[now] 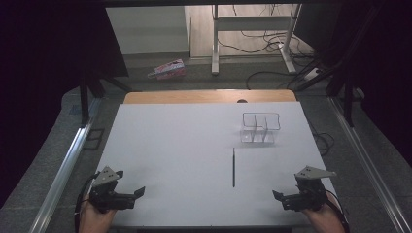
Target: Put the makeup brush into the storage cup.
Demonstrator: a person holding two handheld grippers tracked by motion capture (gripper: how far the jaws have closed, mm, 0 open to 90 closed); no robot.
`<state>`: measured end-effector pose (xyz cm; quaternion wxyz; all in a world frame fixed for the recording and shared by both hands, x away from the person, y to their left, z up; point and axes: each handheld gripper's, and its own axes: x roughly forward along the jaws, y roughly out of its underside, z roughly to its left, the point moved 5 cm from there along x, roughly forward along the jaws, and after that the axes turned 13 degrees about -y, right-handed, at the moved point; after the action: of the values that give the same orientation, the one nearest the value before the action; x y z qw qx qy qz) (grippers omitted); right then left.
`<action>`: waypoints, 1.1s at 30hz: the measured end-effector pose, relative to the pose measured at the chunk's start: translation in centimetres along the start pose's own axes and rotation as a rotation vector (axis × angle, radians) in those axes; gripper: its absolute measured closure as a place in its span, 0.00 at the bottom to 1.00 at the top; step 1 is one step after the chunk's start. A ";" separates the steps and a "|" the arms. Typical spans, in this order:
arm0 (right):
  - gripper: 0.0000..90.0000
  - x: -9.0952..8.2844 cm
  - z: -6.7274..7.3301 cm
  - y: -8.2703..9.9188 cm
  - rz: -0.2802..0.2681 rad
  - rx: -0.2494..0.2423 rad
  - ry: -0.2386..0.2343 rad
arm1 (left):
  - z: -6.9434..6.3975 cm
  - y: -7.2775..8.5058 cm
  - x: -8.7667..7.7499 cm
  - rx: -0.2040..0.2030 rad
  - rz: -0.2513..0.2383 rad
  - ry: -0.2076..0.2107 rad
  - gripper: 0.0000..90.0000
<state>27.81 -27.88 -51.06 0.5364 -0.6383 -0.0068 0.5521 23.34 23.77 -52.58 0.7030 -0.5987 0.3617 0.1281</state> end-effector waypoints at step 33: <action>0.00 1.1 -0.9 -2.0 0.097 0.008 0.007 | -0.2 0.2 0.0 0.028 -0.011 0.015 0.01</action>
<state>30.07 -27.00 -50.55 0.5115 -0.6375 0.0283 0.5755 23.11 23.60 -52.72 0.7093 -0.5917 0.3656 0.1145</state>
